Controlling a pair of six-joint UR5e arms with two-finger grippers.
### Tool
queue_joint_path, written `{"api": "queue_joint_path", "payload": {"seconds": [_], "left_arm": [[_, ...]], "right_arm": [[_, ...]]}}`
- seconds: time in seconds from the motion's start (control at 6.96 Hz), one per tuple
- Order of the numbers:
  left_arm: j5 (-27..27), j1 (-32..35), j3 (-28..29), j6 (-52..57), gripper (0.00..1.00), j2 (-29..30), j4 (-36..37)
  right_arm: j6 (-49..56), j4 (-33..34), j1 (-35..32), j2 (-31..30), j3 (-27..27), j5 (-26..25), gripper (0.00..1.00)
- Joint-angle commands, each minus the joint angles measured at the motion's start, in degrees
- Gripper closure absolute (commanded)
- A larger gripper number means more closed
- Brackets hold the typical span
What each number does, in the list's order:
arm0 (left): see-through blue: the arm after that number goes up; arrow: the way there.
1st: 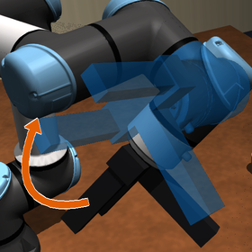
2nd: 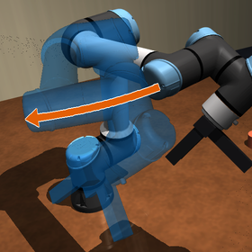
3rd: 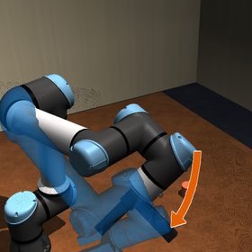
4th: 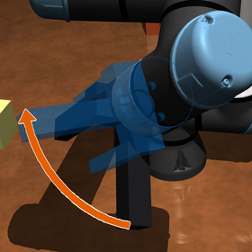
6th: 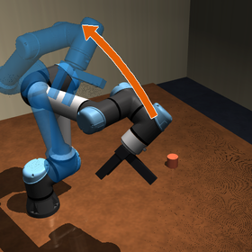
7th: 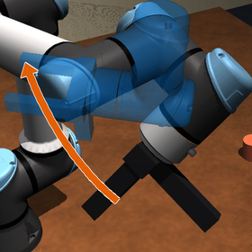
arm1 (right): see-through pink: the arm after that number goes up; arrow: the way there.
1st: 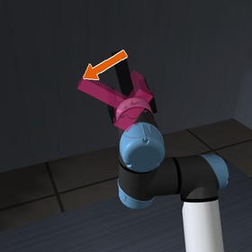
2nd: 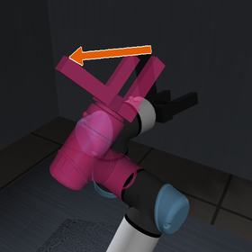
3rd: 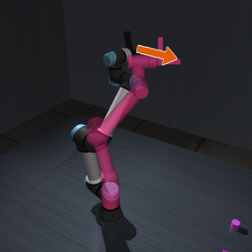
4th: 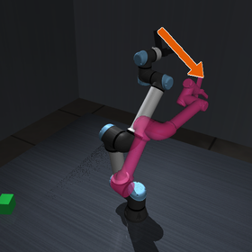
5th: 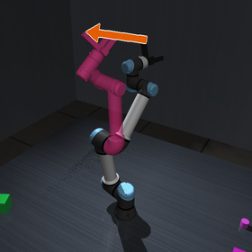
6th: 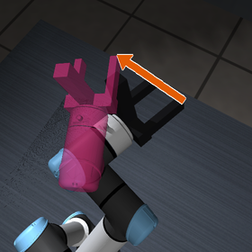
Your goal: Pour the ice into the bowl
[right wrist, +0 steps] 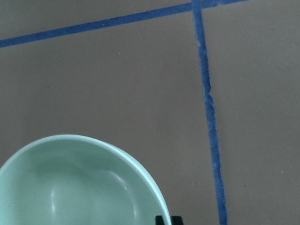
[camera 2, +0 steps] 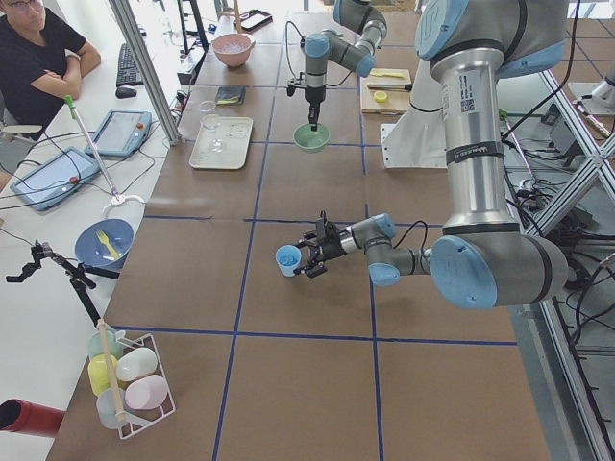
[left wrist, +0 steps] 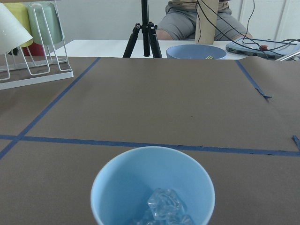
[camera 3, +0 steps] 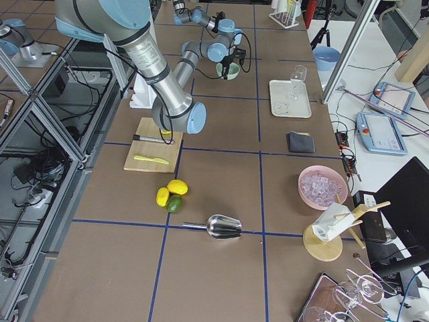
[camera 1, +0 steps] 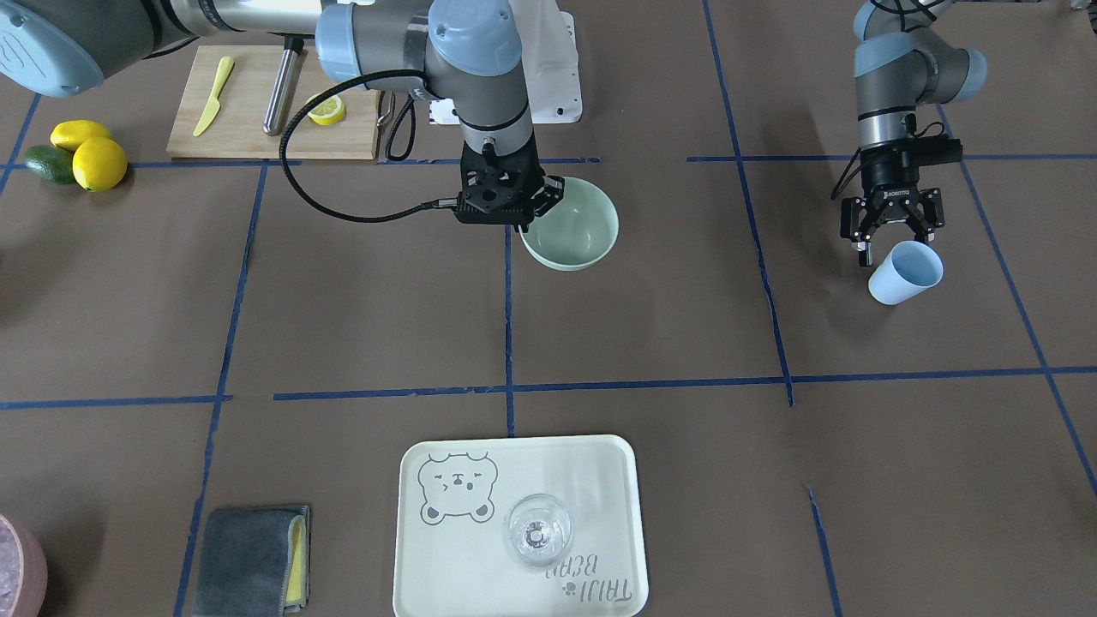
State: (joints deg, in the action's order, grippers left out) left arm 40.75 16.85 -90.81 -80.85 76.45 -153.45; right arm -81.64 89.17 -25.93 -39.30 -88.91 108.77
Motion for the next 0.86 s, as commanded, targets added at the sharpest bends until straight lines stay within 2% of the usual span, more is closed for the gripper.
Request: {"api": "queue_joint_path", "payload": {"seconds": [0.0, 0.14, 0.43, 0.72], "left_arm": [[-1.02, 0.37, 1.33, 0.08, 0.00, 0.55, -0.10], [-1.02, 0.98, 1.42, -0.01, 0.00, 0.55, -0.27], [-1.11, 2.74, 1.95, -0.09, 0.00, 0.81, -0.27], [-1.11, 3.18, 5.01, -0.01, 0.00, 3.96, -0.27]], "right_arm": [[-2.47, -5.40, 1.49, 4.11, 7.31, -2.32, 1.00], [-2.47, -5.41, 1.85, 6.14, 9.96, -2.42, 1.00], [-2.47, -5.50, 3.16, 6.25, 10.34, -4.08, 1.00], [-2.39, -5.50, 4.05, 6.25, 10.60, -4.35, 1.00]]}}
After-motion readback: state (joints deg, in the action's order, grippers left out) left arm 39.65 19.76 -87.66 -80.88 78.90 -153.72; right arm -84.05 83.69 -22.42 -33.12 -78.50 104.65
